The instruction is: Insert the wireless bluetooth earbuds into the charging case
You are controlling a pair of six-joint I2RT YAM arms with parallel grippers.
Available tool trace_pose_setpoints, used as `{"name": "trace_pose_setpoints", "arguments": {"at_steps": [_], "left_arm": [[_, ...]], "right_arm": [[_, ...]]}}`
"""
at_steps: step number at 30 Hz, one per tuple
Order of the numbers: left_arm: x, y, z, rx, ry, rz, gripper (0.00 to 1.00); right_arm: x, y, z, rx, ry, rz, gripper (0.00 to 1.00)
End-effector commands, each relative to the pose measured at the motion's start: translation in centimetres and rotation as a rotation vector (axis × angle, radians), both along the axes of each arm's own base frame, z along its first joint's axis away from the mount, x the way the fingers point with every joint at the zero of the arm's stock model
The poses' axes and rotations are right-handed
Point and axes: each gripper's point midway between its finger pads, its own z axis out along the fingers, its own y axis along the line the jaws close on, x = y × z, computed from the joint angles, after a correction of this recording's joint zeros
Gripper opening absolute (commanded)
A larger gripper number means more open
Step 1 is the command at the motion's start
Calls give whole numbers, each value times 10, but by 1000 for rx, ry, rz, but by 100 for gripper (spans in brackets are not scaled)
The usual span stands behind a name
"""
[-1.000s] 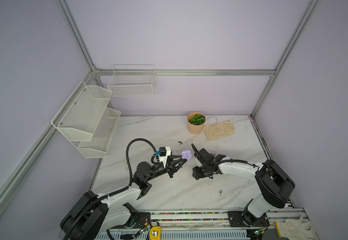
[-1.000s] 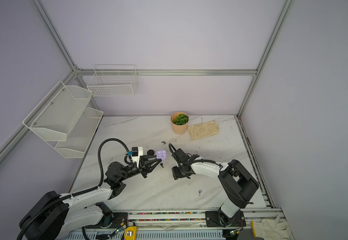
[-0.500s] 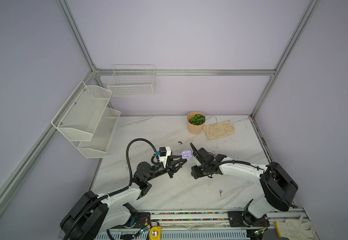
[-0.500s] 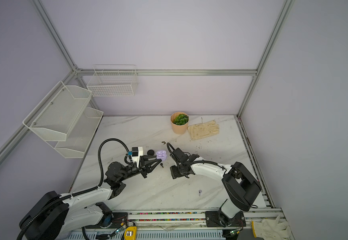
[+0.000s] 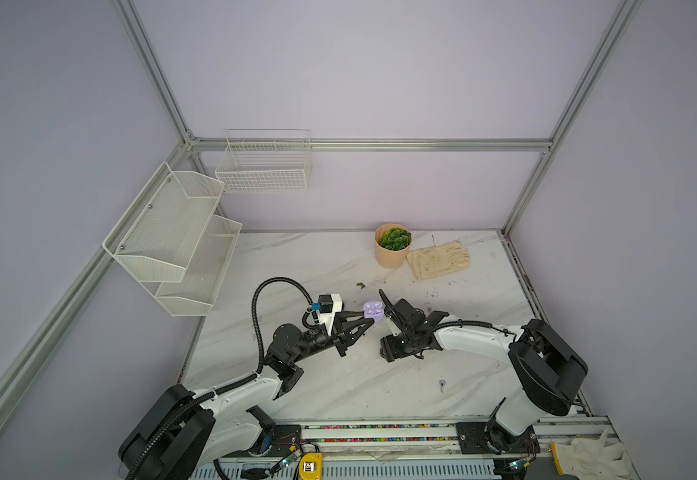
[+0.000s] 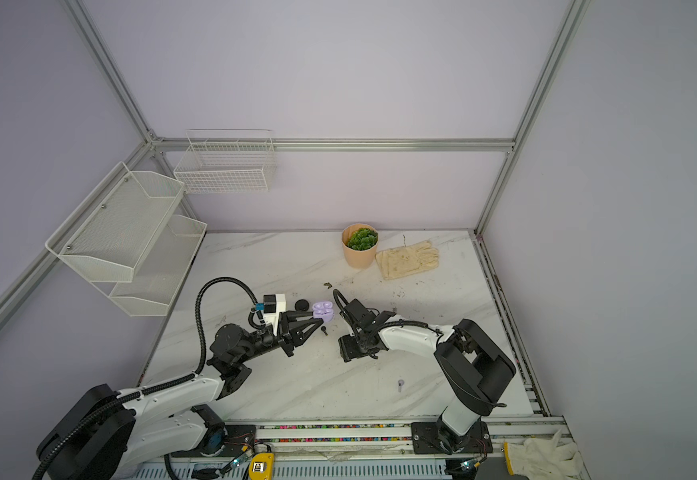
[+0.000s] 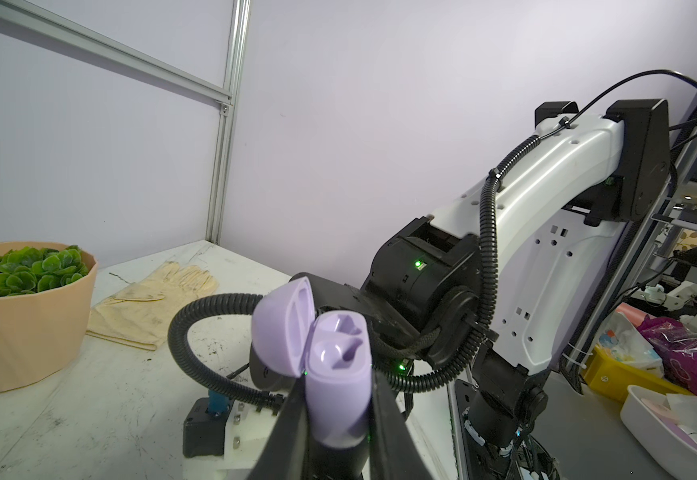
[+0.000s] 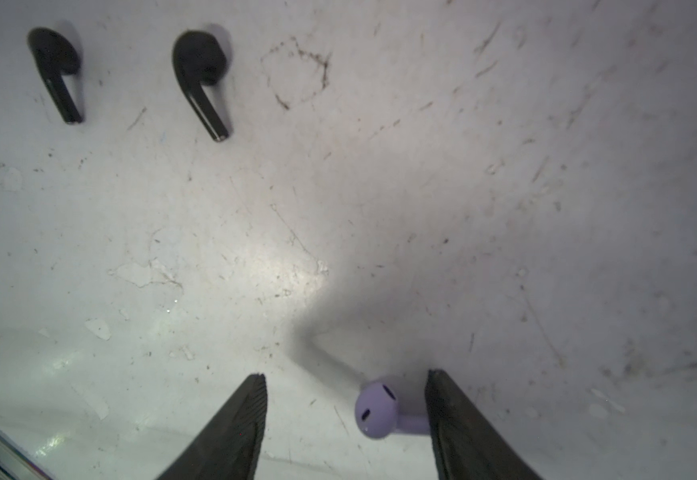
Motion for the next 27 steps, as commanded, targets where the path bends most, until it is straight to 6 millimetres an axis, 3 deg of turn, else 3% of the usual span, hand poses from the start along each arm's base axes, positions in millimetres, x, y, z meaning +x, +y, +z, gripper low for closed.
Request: {"name": "trace_pose_setpoints", "arguments": {"at_steps": [1,11,27], "left_arm": [[-7,3,-2,-13,-11,-10,0],[-6,4,-4,-9,-7,-4,0],[-6,2,-6,-7,1,-10,0]], "right_arm": [[-10,-11,-3,-19,34,-20,65],[-17,-13,0,-31,38,-75,61],[-4,-16,-3,-181,-23,-189,40]]}}
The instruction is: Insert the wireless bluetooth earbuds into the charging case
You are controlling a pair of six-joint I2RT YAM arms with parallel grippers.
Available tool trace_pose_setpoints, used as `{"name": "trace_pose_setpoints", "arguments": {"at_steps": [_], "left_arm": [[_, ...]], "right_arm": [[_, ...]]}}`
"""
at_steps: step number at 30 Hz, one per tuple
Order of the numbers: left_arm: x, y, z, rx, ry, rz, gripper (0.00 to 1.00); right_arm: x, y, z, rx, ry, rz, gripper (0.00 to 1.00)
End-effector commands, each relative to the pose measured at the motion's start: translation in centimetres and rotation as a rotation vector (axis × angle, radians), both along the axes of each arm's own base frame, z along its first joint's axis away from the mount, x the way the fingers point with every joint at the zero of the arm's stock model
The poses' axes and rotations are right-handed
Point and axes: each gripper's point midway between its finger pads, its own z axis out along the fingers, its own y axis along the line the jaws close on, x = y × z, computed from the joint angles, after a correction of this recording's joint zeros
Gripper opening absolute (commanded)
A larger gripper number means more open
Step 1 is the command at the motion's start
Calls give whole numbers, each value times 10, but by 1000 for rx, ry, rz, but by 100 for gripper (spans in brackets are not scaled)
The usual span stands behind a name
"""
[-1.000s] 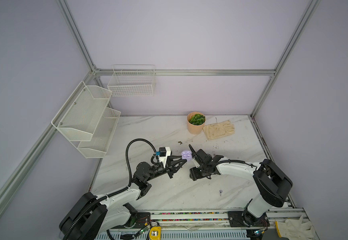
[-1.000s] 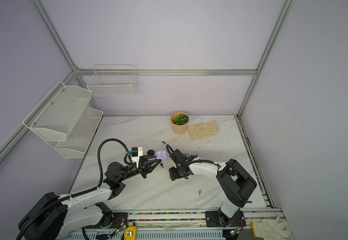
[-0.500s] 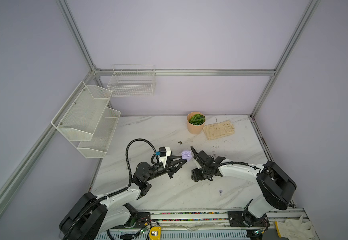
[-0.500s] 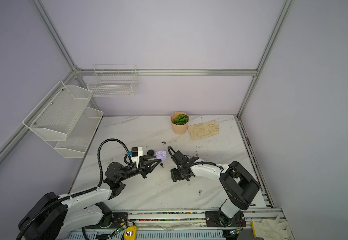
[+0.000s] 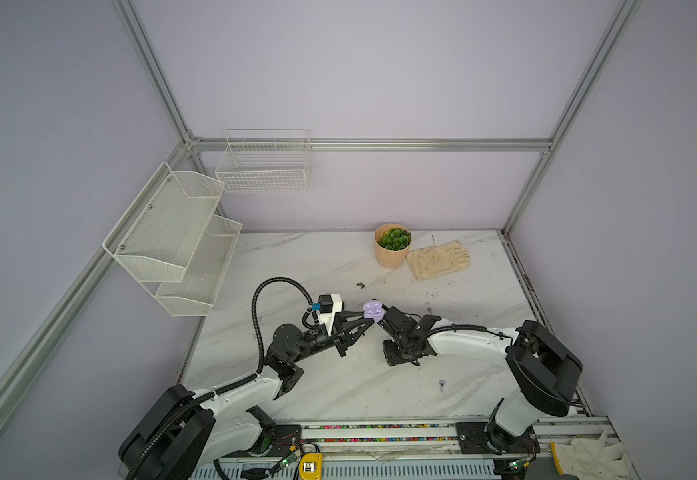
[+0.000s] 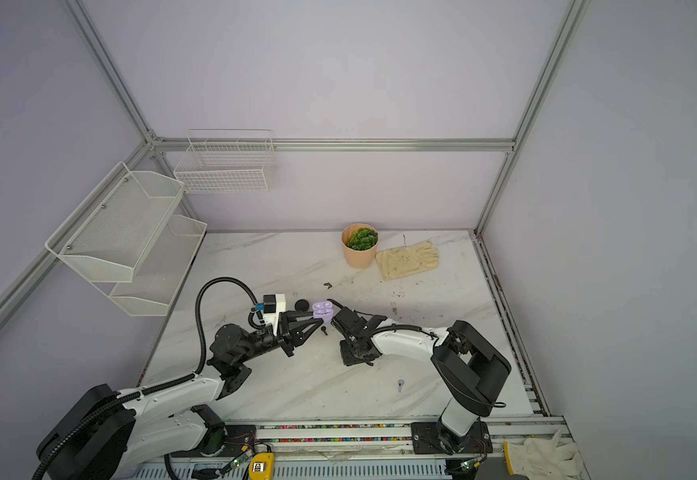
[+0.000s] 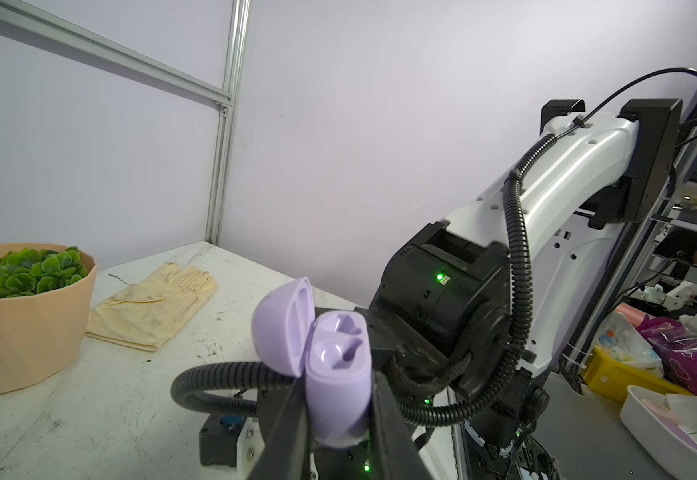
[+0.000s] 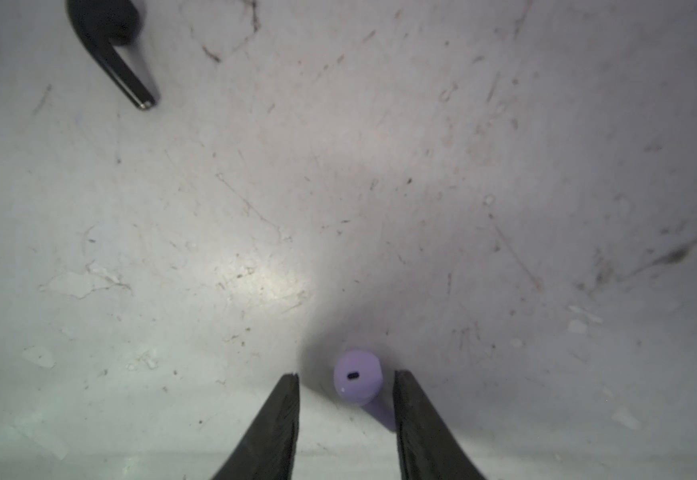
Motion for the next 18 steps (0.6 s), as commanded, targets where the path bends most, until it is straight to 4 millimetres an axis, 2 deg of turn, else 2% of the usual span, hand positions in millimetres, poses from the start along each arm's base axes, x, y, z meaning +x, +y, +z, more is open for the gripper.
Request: {"name": "trace_pose_setpoints", "arguments": {"at_steps": [1,18], "left_arm": [[-6,2,-6,-8,1,-11,0],[-8,4,-6,-10,1,-9,0]], "right_arm": [[5,-5,2,-44,-13,-45,39],[7,7,2,-27,-26,-65,29]]}}
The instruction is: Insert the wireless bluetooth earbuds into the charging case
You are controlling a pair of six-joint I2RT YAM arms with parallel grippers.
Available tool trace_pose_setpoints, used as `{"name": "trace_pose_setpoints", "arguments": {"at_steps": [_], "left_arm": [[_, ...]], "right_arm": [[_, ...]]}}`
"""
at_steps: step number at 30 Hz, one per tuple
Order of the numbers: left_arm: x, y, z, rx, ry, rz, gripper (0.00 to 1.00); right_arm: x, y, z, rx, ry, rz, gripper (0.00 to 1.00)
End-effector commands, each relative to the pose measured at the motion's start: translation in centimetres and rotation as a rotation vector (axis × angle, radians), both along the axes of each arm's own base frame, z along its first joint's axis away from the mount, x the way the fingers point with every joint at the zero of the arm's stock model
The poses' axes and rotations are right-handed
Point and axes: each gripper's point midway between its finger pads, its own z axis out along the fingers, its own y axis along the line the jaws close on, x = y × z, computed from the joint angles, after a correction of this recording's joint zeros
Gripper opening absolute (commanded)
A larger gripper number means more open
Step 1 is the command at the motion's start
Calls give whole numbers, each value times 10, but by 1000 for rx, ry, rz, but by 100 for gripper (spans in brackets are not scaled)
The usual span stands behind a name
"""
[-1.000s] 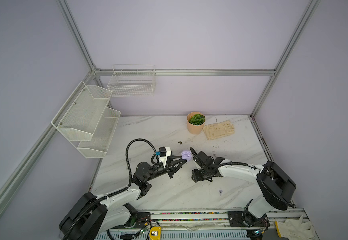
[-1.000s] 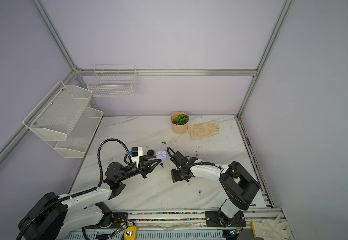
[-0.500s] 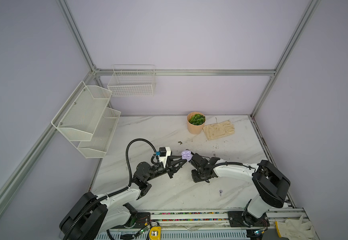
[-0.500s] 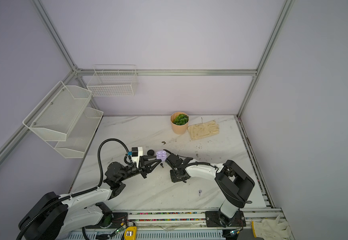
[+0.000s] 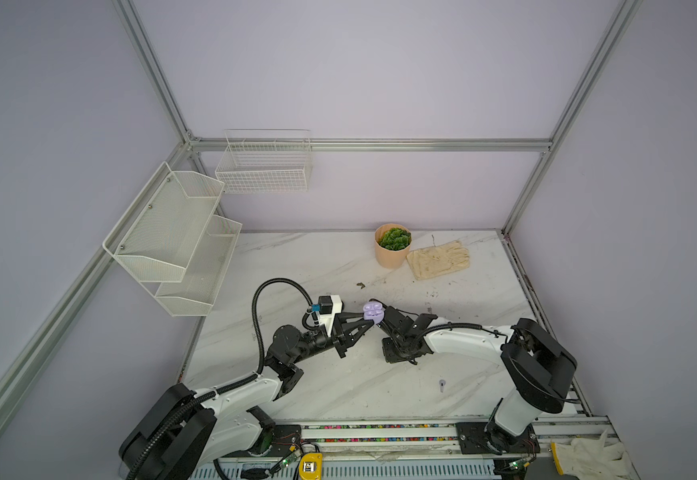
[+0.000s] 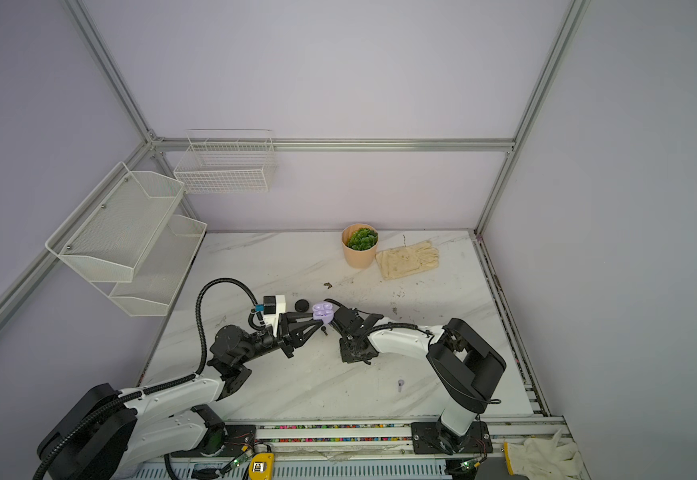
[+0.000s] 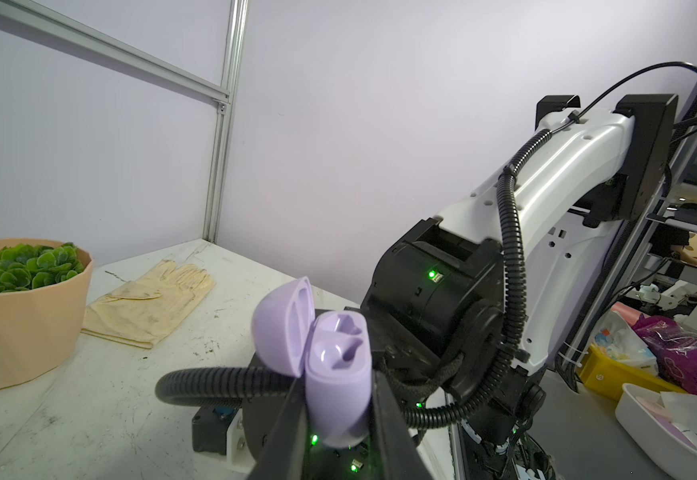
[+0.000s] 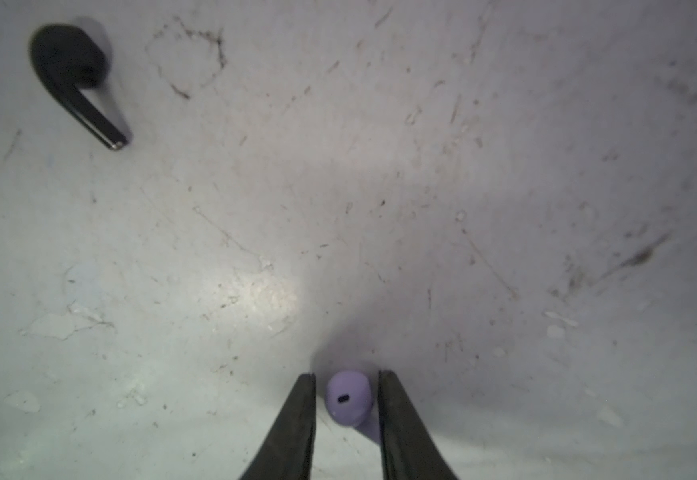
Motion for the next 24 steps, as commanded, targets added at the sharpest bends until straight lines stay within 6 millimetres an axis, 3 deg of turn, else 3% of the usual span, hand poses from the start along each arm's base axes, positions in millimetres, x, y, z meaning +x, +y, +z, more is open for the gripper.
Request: {"name": "trace_pose_setpoints", "arguments": {"at_steps": [1,24], "left_arm": [[-6,3,-4,-7,-3,-3,0],[-6,3,-4,-8,2,-5,0]], "right_arm": [[3,5,3,-2,-11,-16,29],[4,0,0,-33,-24,-22,25]]}}
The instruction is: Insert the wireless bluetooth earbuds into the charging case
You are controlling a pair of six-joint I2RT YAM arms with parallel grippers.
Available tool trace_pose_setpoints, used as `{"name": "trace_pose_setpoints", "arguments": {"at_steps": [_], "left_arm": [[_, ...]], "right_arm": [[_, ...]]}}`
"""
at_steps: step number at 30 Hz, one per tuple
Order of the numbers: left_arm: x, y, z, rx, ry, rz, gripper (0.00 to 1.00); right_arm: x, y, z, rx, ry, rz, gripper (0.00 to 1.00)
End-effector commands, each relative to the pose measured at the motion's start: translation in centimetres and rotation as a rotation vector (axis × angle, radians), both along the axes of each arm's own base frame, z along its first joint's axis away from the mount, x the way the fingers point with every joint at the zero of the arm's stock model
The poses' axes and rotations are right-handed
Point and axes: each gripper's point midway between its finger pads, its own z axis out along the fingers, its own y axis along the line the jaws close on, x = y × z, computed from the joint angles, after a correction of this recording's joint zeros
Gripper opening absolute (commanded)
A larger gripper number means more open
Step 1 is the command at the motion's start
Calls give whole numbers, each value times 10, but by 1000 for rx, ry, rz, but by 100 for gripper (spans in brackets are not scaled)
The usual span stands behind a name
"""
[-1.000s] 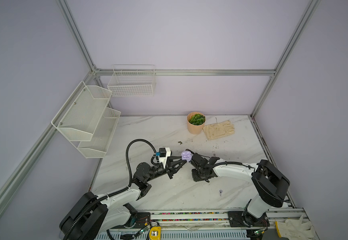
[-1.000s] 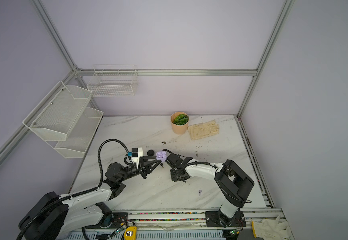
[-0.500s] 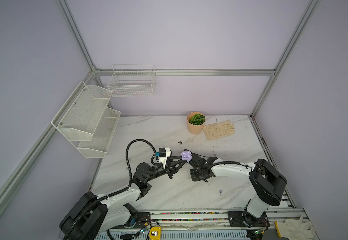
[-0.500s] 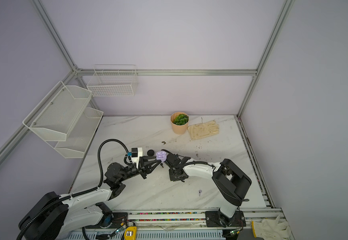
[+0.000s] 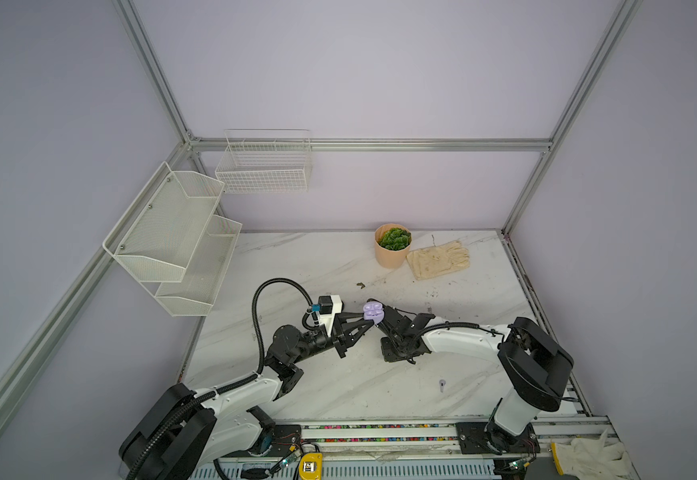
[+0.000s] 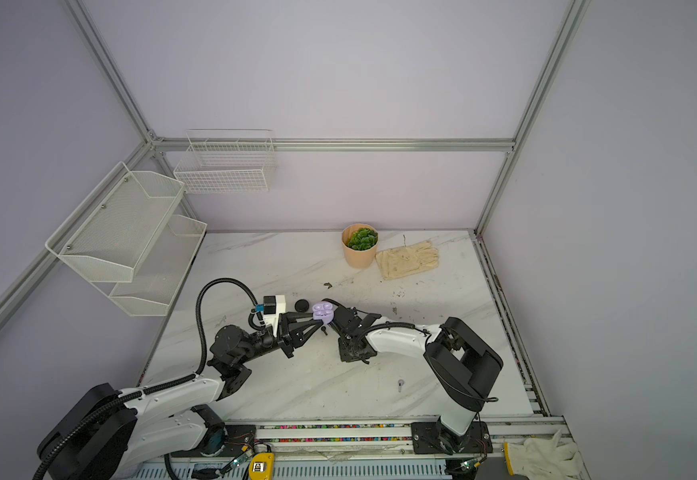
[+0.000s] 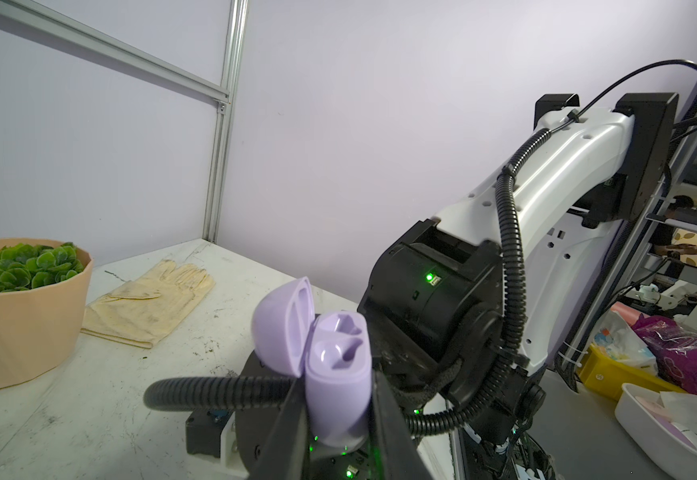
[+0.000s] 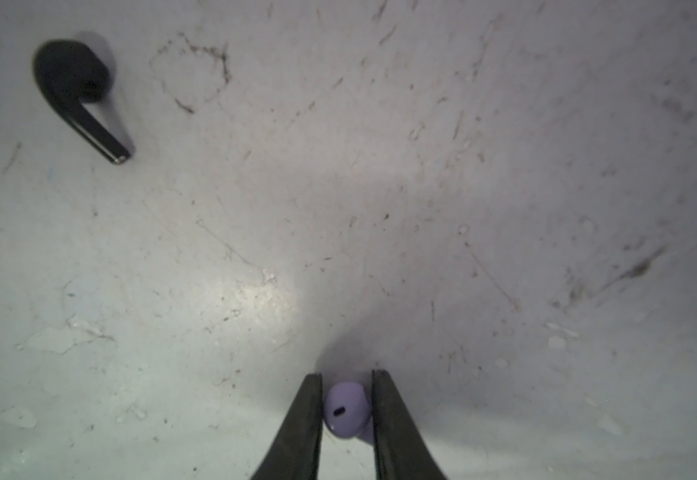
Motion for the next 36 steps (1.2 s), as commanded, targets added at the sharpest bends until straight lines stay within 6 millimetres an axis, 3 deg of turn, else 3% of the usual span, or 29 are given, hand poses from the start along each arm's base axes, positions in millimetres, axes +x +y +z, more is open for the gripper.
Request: {"name": "trace_pose_setpoints", "arguments": {"at_steps": [1,10,24,31,35,36], "left_arm": [[-5,3,-5,-8,2,-3,0],[-4,6,-4,-12,7,19,0],[5,11,4,-39,45,72,0],[10,10,11,-53,44,74,0],[12,9,17,-58,31,65,0],[13,8,19,-59,27,57,0]], "right_arm": [[1,-2,1,-17,-12,-19,25],[1,-1,6,12,-28,-22,24],[18,-1,31,93,-100,-8,24],[40,-1,75,262,-172,25,25],[57,-9,115,352,-248,50,25],[61,-11,135,393,-282,62,25]]}}
